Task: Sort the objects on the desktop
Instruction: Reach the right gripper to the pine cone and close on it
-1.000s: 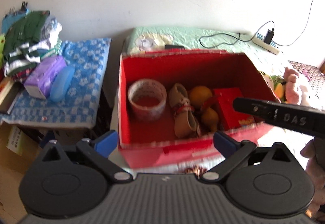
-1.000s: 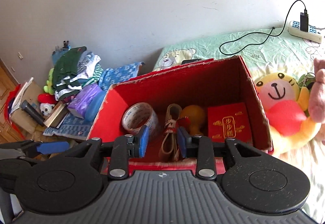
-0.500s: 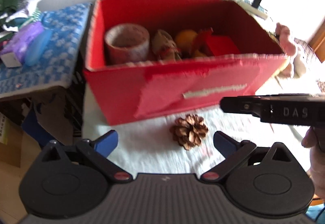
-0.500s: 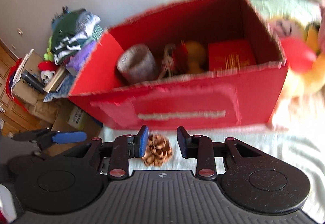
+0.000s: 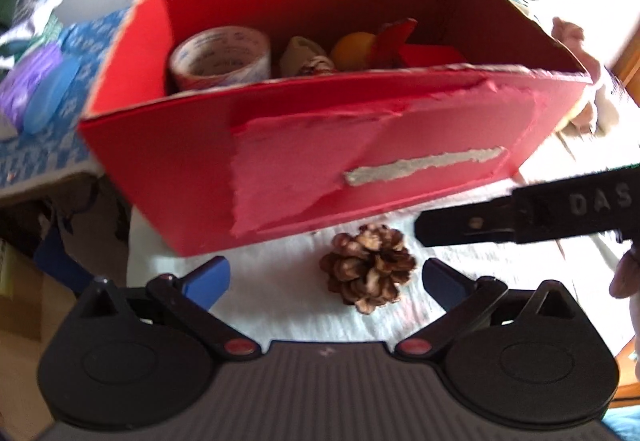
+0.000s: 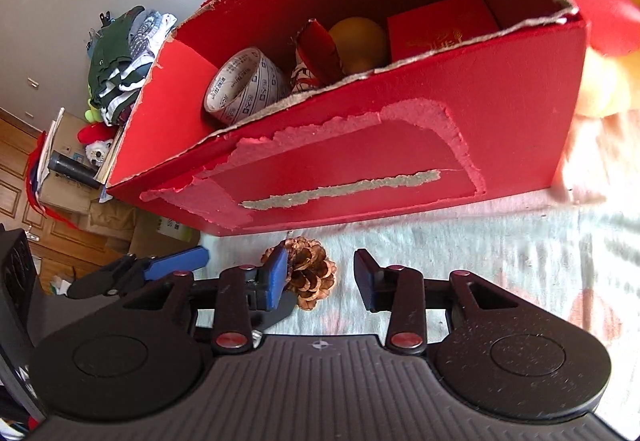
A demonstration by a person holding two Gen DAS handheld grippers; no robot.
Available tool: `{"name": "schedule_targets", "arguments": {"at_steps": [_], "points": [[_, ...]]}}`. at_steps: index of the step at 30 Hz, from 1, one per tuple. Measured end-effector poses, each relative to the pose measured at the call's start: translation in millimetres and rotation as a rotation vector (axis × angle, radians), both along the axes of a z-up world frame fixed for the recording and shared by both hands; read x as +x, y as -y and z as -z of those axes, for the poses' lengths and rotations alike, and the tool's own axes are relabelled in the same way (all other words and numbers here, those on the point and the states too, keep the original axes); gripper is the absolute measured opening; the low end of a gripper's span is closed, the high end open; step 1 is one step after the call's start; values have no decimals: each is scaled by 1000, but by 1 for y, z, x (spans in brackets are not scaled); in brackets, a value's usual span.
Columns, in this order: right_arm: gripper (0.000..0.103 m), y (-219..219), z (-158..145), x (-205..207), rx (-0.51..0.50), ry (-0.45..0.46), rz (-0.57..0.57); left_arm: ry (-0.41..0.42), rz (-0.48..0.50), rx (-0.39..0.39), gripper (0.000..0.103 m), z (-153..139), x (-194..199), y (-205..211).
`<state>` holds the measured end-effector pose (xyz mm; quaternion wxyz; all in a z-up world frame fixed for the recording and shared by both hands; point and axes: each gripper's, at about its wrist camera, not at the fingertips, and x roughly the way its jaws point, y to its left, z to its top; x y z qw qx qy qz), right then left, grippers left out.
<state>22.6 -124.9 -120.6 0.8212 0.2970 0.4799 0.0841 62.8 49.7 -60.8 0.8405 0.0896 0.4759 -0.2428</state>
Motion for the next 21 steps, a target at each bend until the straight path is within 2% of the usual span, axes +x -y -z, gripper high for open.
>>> {"name": "schedule_targets", "arguments": {"at_steps": [5, 8, 10, 11, 13, 14, 17, 18, 21], "points": [[40, -2, 7, 6, 40, -22, -25, 52, 36, 19, 102, 0, -5, 12], [40, -4, 12, 10, 61, -42, -36, 53, 41, 29, 99, 4, 0, 15], [40, -6, 16, 12, 71, -59, -44, 50, 48, 31, 89, 5, 2, 14], [42, -6, 18, 12, 88, -64, -46, 42, 55, 29, 88, 6, 2, 15], [46, -6, 20, 13, 106, -77, -43, 21, 70, 30, 73, 9, 2, 17], [48, -5, 22, 12, 113, -84, -44, 16, 73, 38, 71, 10, 2, 18], [47, 0, 23, 8, 141, -95, -38, 8, 81, 23, 61, 9, -2, 16], [46, 2, 24, 7, 152, -99, -34, -3, 90, 11, 54, 8, -2, 16], [41, 10, 25, 1, 180, -114, -15, -4, 110, 11, 52, 6, -5, 19]]}}
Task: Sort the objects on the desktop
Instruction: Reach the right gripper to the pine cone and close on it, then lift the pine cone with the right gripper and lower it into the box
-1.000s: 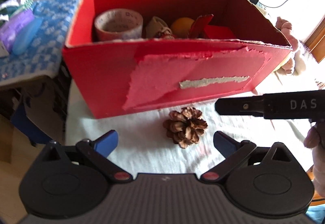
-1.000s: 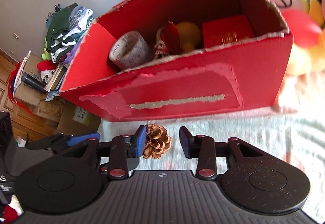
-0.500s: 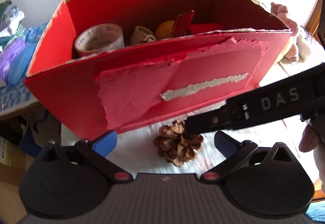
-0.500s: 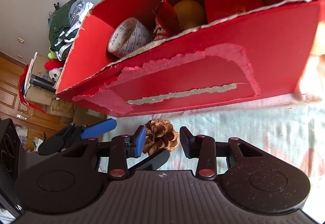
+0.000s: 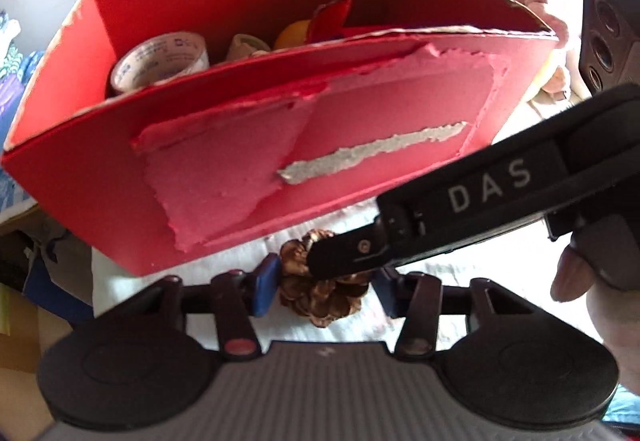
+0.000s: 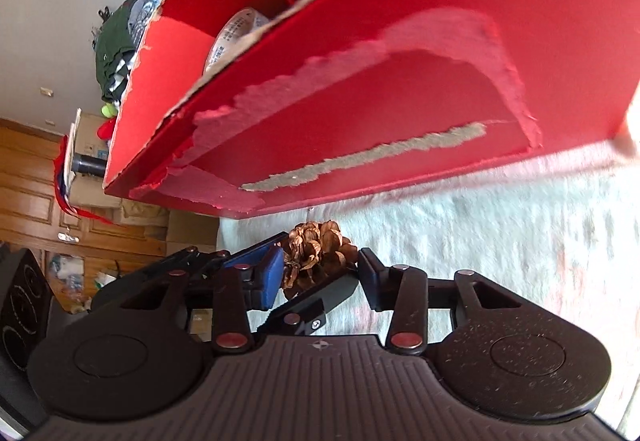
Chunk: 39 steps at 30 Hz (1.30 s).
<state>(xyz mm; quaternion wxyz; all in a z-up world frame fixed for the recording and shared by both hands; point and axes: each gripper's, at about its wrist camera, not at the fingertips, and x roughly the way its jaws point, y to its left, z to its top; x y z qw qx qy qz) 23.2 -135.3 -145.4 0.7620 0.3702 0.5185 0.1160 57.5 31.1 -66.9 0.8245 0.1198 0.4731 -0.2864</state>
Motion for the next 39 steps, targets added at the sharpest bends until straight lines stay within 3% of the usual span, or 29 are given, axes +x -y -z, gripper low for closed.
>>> {"name": "schedule_targets", "arguments": {"at_steps": [2, 9, 14, 24, 29, 33, 35, 39], "points": [[36, 7, -1, -3, 12, -5, 18, 11, 12, -6, 51, -3, -4, 4], [36, 37, -8, -32, 14, -26, 100, 4, 123, -26, 51, -6, -18, 33], [36, 62, -28, -52, 15, 2, 188, 0, 221, -84, 51, -25, -23, 55], [36, 95, -108, -77, -65, 175, 318, 188, 392, -182, 50, -99, -18, 90], [36, 87, -143, -48, -106, 281, 277, 297, 355, -207, 50, -136, -10, 82], [36, 66, -148, 3, -112, 321, 181, 327, 257, -199, 50, -146, 16, 62], [36, 50, -140, 33, -102, 306, 119, 318, 193, -174, 50, -141, 35, 46], [36, 27, -114, 80, -87, 243, 6, 225, 73, -127, 51, -120, 68, 19]]}}
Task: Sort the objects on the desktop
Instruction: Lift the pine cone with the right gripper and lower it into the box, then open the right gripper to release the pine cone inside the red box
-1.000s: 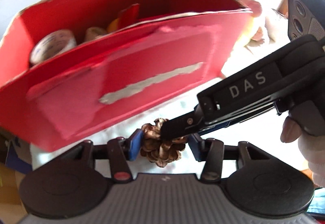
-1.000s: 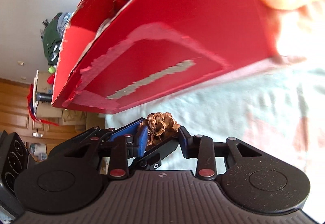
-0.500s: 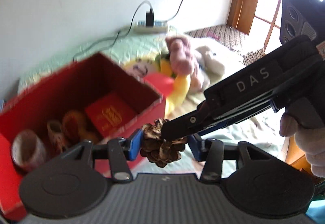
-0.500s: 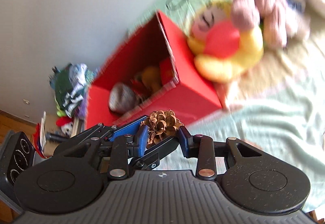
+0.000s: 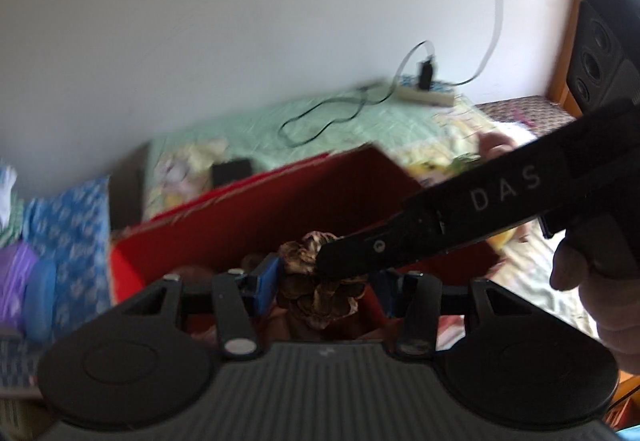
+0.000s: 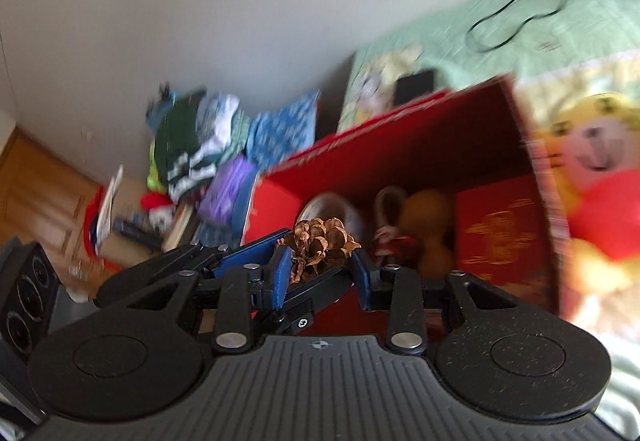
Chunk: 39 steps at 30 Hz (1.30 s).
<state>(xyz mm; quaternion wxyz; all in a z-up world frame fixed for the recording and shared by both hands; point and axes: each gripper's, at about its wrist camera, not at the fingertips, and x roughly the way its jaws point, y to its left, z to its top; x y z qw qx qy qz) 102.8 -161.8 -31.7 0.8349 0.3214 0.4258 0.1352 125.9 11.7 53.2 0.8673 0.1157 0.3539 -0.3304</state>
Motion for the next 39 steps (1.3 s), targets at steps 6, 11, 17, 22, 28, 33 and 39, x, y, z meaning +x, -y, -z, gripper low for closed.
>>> {"name": "schedule_targets", "arguments": {"at_steps": [6, 11, 17, 22, 28, 33, 39], "points": [[36, -21, 37, 40, 29, -157, -113, -164, -111, 57, 51, 38, 29, -21], [36, -28, 58, 58, 33, -262, -170, -237, -156, 139, 50, 56, 37, -16], [36, -38, 75, 67, 31, -344, -215, -246, -169, 226, 49, 69, 38, -9], [37, -35, 79, 67, 88, -354, -227, -281, -191, 201, 49, 69, 42, -19], [37, -28, 76, 57, 82, -312, -168, -274, -207, 201, 52, 65, 41, -18], [37, -27, 69, 52, 15, -265, -121, -274, -227, 238, 56, 67, 43, -12], [37, -11, 63, 43, 27, -229, -45, -268, -256, 271, 63, 69, 42, -5]]}}
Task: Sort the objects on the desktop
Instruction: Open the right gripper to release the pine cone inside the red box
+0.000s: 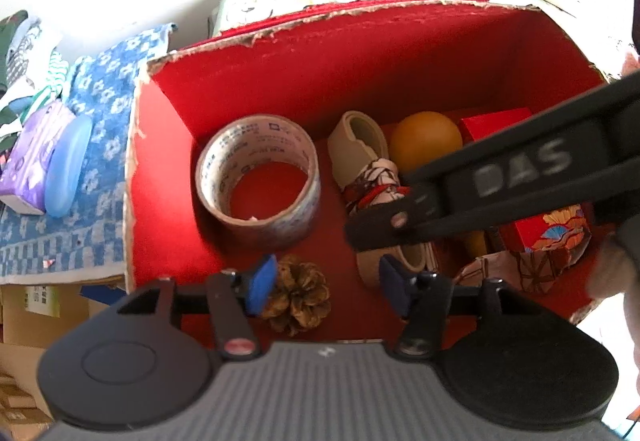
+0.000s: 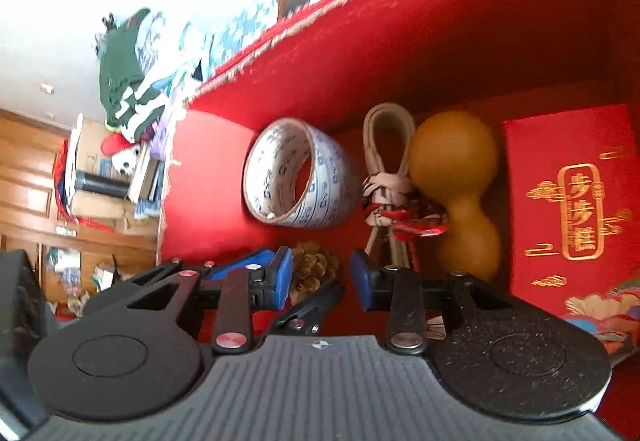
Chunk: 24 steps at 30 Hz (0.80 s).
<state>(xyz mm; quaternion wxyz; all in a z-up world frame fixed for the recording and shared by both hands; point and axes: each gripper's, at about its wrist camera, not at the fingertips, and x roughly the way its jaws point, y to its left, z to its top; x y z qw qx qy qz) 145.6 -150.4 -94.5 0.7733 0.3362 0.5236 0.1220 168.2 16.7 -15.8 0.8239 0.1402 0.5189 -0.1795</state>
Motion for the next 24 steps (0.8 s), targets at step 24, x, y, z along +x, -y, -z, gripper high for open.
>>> {"name": "schedule_targets", "arguments": {"at_steps": [24], "points": [[36, -5, 3, -11, -218, 129, 28, -46, -40, -30, 64, 12, 6, -2]]}}
